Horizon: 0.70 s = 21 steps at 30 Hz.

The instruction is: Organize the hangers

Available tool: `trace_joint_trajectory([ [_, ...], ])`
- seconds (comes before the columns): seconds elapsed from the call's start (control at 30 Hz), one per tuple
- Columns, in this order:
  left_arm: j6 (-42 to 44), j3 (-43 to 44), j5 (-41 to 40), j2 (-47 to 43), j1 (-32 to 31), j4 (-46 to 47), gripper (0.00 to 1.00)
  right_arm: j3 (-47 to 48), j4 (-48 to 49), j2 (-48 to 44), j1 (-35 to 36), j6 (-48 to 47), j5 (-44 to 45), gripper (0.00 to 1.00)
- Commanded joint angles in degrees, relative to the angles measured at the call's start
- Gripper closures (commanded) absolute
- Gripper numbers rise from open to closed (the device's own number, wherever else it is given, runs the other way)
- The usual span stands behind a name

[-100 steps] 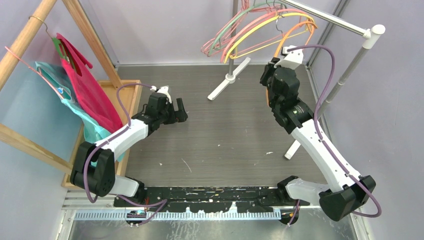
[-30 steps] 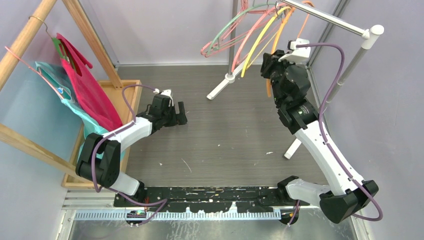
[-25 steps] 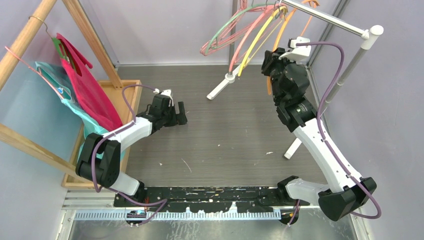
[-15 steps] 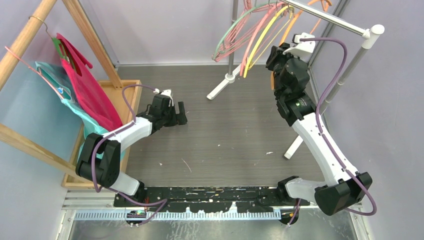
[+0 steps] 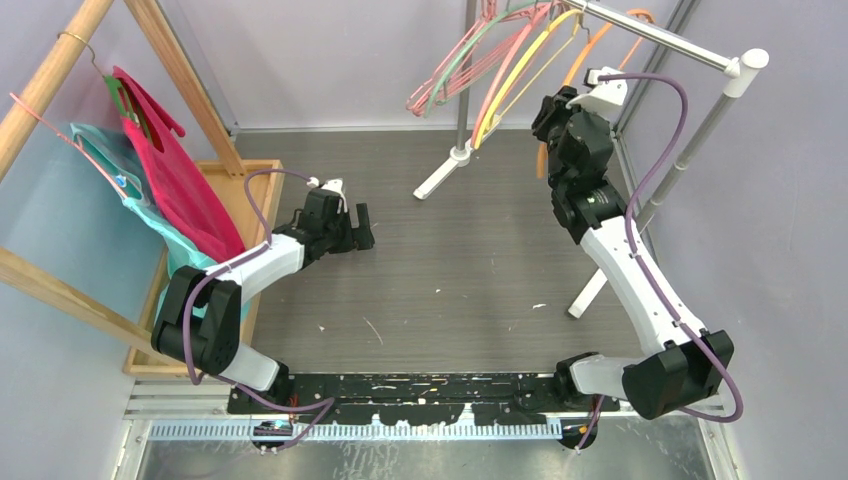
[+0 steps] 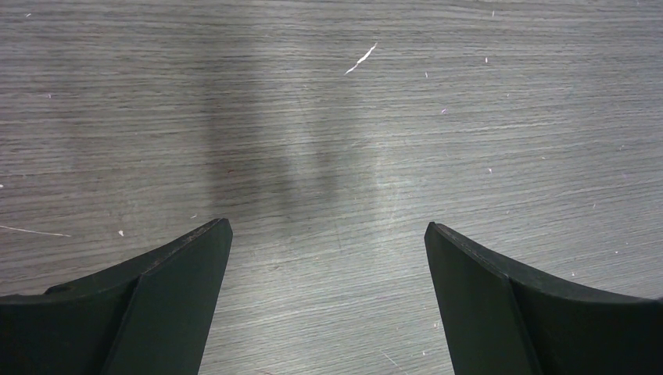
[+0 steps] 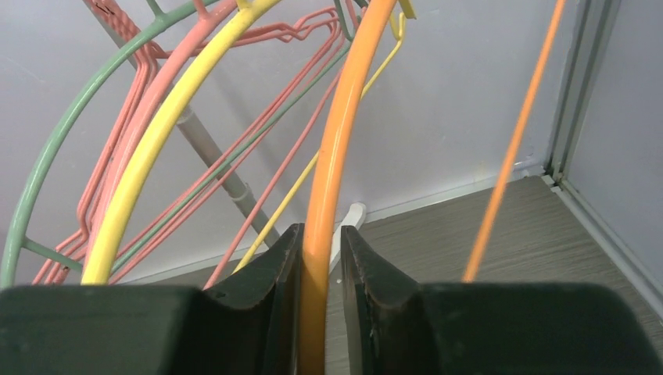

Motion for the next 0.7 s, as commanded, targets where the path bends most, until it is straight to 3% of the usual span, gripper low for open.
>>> trace_joint_trajectory([
  [0.0, 0.8, 1.4, -0.5, -0.8, 0.1, 1.9, 0.02, -1.7, 3.6, -2.4, 0.1, 1.7, -0.9, 0.57],
  [0.07, 0.8, 1.4, -0.6, -0.8, 0.1, 1.8, 0.02, -2.9, 3.6, -3.6, 0.1, 2.4, -0.5, 0.24],
  [0.17, 0.8, 1.3, -0.8, -0.7, 0.1, 1.7, 0.02, -3.3, 2.0, -4.6, 0.2, 2.8, -0.4, 0.01],
  [0.4, 0.8, 1.5, -3.2, 0.1, 0.1, 0.4, 0.02, -6.5, -1.3, -8.7, 4.2, 0.8, 4.3, 0.0],
  [0.67, 0.4, 1.7, -3.3, 1.9, 0.1, 0.4, 0.02, -18.7, -4.7, -15.9, 18.9, 0.2, 18.4, 0.0],
])
